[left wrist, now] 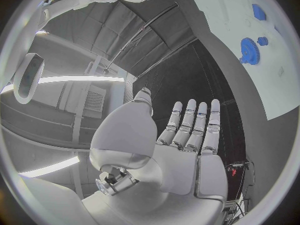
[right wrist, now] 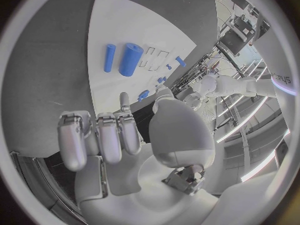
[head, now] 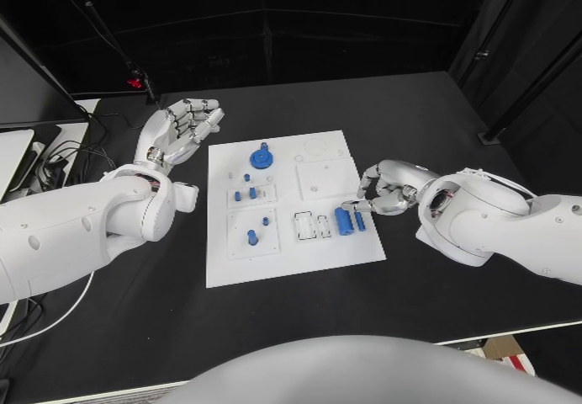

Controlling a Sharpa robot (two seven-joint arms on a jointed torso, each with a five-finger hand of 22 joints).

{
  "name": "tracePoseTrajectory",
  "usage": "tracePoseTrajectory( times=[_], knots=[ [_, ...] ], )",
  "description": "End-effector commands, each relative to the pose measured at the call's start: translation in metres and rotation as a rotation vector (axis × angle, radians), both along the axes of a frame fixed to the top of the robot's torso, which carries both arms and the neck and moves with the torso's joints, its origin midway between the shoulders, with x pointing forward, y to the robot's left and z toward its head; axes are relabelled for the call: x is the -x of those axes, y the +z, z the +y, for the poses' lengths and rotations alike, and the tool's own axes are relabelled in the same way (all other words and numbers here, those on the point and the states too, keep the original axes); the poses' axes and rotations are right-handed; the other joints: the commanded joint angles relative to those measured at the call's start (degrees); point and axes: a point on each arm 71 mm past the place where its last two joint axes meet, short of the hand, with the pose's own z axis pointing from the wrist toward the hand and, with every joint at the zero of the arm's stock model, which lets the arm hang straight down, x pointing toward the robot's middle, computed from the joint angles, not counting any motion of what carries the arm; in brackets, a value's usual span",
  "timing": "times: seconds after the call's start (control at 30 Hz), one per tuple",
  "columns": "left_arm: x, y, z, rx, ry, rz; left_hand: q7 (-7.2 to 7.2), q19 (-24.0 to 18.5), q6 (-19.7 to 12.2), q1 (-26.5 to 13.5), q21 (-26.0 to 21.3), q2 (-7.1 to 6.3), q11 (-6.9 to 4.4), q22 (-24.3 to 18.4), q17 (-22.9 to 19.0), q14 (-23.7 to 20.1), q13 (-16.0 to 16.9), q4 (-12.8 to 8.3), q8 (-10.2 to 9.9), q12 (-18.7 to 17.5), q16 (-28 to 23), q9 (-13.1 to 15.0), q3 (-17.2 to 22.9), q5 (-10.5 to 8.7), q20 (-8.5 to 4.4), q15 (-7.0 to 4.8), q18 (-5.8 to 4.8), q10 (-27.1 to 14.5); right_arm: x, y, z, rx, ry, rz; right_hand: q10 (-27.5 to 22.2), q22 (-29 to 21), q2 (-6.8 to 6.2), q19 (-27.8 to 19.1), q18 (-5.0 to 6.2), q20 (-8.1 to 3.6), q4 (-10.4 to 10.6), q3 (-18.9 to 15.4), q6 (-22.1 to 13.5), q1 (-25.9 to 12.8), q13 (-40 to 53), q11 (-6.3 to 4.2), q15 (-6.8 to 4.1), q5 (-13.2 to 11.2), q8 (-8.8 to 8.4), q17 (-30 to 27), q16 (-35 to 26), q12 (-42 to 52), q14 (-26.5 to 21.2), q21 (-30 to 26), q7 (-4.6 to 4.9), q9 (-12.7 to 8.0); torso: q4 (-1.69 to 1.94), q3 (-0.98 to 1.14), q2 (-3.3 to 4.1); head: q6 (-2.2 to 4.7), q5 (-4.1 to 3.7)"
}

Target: Assemble the parts on the task board

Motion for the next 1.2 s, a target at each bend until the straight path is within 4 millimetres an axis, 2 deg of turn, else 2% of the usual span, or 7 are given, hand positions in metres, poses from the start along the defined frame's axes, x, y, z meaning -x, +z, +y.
tracePoseTrajectory(
  times=[0.03, 0.2, 0.47, 0.63, 0.73, 1.2],
  knots=[
    [0.002, 0.005, -0.001, 0.02, -0.027, -0.068, 7.59, 0.5, -0.5, 0.0, 0.4, 0.57, 0.09, -0.1, -0.1, -0.5, -0.1, 0.0, 0.3, 0.2, 0.2, -0.1, -0.3, 0.24, 0.0, -0.03, -0.76, -0.5, 0.0, -0.002, 0.002, 0.098, -0.012, -0.011, 5.9, 15.1, -0.34, 6.0, -0.83, -0.42, 0.1, 0.4, 0.4, -0.2, 15.1, -0.34, -0.29, 0.2, -0.01, 15.1, 0.1, 0.1, 5.9, 0.2, -0.06, -0.1, 0.07, 0.04, 0.0, 0.02, 0.02],
    [0.002, 0.004, 0.0, 0.02, -0.026, -0.067, 7.59, 0.5, -0.5, 0.0, 0.4, 0.58, 0.09, -0.1, -0.1, -0.5, -0.1, 0.0, 0.3, 0.2, 0.2, -0.1, -0.3, 0.24, 0.0, -0.03, -0.76, -0.5, 0.0, -0.008, 0.008, 0.131, -0.006, 0.007, 5.9, 15.1, -0.33, 6.0, -0.83, -0.46, 0.0, 0.8, 0.4, -0.1, 15.1, -0.38, -0.32, 0.0, -0.35, 15.1, 0.1, 0.1, 5.9, 0.2, -0.07, -0.2, 0.01, 0.06, -0.03, 0.02, 0.19],
    [0.002, 0.003, 0.001, 0.02, -0.025, -0.064, 7.59, 0.5, -0.6, 0.0, 0.4, 0.61, 0.1, -0.1, -0.1, -0.5, -0.1, 0.0, 0.3, 0.2, 0.2, -0.1, -0.3, 0.27, 0.0, -0.03, -0.76, -0.5, -0.002, -0.013, 0.013, 0.186, -0.001, 0.029, 5.9, 15.1, 0.07, 6.0, -0.83, -0.46, 0.1, 1.4, 0.6, -0.3, 15.1, -0.38, -0.29, -1.0, -0.95, 15.1, 0.1, 0.1, 5.9, 0.2, -0.06, -0.5, 0.11, 0.07, -0.03, 0.02, -0.11],
    [0.002, 0.003, 0.002, 0.02, -0.025, -0.062, 7.59, 0.5, -0.6, 0.0, 0.4, 0.61, 0.1, -0.1, -0.1, -0.5, -0.1, 0.0, 0.3, 0.2, 0.2, -0.1, -0.3, 0.27, 0.0, -0.03, -0.76, -0.5, -0.004, -0.016, 0.017, 0.193, 0.009, 0.037, 5.9, 15.1, 0.4, 6.0, -0.83, -0.46, 0.0, 1.6, 0.7, -0.4, 15.1, -0.39, -0.28, -1.1, -1.15, 15.1, 0.1, 0.1, 5.9, 0.2, -0.08, -0.6, 0.0, 0.03, -0.06, 0.02, 0.06],
    [0.003, 0.002, 0.002, 0.02, -0.026, -0.062, 7.59, 0.5, -0.6, 0.0, 0.4, 0.61, 0.1, -0.1, -0.1, -0.5, -0.1, 0.0, 0.3, 0.2, 0.2, -0.1, -0.3, 0.27, 0.0, -0.03, -0.76, -0.5, -0.004, -0.019, 0.02, 0.196, 0.014, 0.047, 5.9, 15.1, 0.54, 6.0, -0.83, -0.45, 0.0, 1.7, 0.7, -0.3, 15.1, -0.39, -0.28, -1.2, -1.27, 15.1, 0.1, 0.1, 5.9, 0.2, -0.09, -0.7, 0.15, 0.03, -0.06, 0.02, -0.05],
    [0.003, 0.002, 0.003, 0.019, -0.023, -0.061, 7.6, 0.4, -0.7, 0.1, 0.4, 0.71, 0.11, -0.2, -0.2, -0.6, -0.1, 0.0, 0.3, 0.3, 0.3, -0.1, -0.4, 0.32, 0.0, -0.02, -0.78, -0.6, -0.005, -0.028, 0.025, 0.21, 0.026, 0.09, 5.9, 15.1, 1.34, 6.0, -0.83, -0.44, 0.0, 1.9, 1.1, -0.5, 15.1, -0.43, -0.28, -1.6, -1.61, 15.1, 0.1, 0.1, 5.9, 0.2, -0.13, -0.9, 0.1, -0.02, -0.1, 0.02, 0.5]
  ],
)
